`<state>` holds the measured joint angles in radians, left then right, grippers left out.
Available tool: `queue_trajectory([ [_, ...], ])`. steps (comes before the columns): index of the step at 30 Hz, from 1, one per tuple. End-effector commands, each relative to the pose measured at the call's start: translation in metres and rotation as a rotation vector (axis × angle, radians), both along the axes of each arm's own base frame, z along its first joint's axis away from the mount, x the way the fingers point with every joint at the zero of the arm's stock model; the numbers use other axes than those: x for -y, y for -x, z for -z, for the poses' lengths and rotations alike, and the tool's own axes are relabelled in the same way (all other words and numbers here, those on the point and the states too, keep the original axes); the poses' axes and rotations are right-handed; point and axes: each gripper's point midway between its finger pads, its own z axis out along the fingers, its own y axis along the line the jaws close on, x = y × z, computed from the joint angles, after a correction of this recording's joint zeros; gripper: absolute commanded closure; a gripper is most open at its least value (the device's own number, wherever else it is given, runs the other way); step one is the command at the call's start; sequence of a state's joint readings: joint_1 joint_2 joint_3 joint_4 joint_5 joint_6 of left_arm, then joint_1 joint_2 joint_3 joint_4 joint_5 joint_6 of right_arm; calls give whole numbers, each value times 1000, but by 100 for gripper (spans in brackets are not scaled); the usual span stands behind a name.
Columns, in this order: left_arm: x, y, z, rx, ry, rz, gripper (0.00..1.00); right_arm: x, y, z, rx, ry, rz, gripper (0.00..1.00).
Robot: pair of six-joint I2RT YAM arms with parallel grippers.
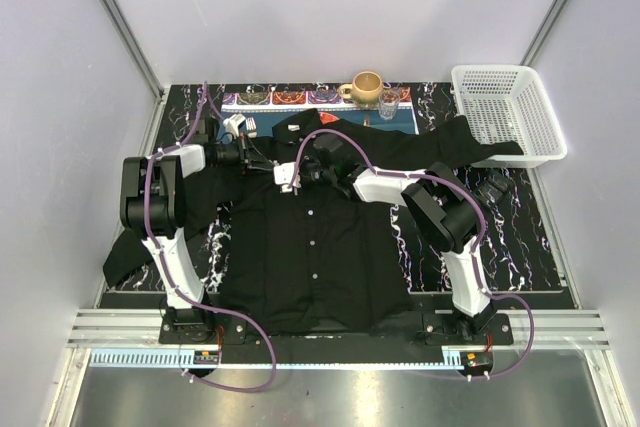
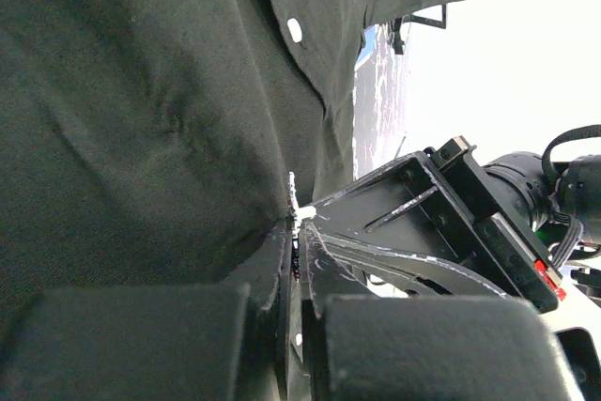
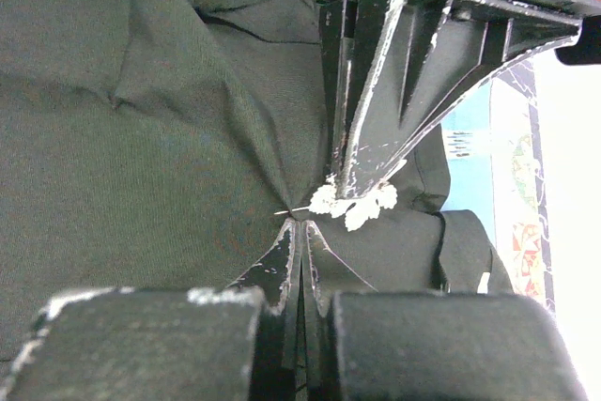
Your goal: Pin the brooch onto the clothing
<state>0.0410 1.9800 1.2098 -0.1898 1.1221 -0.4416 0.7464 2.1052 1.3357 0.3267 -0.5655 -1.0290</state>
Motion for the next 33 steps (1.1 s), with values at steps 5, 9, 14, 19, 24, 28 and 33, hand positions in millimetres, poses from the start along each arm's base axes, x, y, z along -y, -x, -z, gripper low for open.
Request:
queue_trajectory([
  [5, 8, 7, -15, 42, 24, 38, 100, -14, 2, -48, 79, -96, -20, 100],
  [9, 8, 9, -18, 49, 31, 44, 100, -15, 2, -47, 72, -94, -17, 100],
  [14, 9, 15, -18, 46, 44, 60, 100, -14, -2, -45, 9, -91, 21, 100],
  [19, 9, 15, -13, 41, 35, 64, 100, -15, -1, -47, -53, -98, 32, 100],
  [24, 9, 14, -11, 46, 27, 71, 100, -13, 0, -47, -90, -92, 51, 98],
  [28, 8, 13, -8, 37, 29, 73, 100, -11, -2, -43, -108, -84, 74, 98],
  [33, 9, 13, -8, 41, 31, 80, 100, -11, -3, -41, -137, -78, 75, 100],
])
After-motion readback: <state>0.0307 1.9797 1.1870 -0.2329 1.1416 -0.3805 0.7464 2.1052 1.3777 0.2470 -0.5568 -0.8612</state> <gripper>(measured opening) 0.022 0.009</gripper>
